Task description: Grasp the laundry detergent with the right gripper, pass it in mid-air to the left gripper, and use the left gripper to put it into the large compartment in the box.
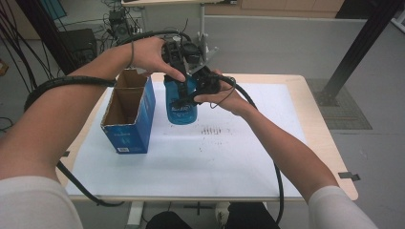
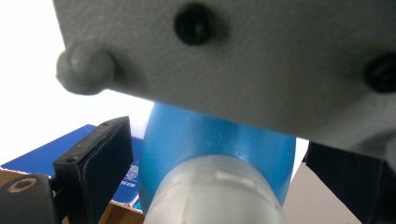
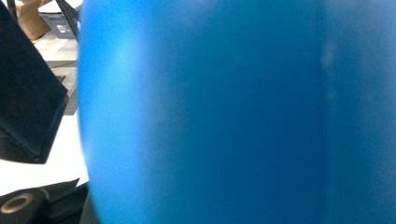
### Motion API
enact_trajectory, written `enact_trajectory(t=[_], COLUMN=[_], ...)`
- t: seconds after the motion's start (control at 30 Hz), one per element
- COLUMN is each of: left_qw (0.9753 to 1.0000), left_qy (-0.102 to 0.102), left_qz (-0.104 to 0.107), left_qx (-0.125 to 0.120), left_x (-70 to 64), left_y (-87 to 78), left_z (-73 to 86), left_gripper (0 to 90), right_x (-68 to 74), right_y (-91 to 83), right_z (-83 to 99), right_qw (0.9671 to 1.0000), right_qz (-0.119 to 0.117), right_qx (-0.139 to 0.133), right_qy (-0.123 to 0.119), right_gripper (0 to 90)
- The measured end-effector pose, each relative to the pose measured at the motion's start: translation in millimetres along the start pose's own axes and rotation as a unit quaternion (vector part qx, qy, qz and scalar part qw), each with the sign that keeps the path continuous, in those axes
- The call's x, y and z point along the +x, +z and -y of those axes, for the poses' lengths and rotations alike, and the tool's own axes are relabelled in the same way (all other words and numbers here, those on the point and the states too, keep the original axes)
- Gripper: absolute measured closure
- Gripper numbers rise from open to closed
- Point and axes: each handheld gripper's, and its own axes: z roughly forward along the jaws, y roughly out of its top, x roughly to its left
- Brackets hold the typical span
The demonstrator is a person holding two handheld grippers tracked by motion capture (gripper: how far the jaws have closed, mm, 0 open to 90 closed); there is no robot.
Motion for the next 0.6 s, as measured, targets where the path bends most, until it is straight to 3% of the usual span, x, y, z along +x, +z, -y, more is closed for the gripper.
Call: enact_trajectory(t=[0.6], left_qw=[1.0], left_qy=[0.003], left_qz=[-0.003], left_qx=[-0.002], left_x=[-1.0], left_y=[-2.0], left_z=[0.3], left_gripper=[8.1], right_x=[-0.2], right_y=[-0.1], right_z=[-0.7], right_qw=[1.0], right_qz=[0.0], right_qx=[-0.004], right_qy=[0.0], right_gripper=[44.1])
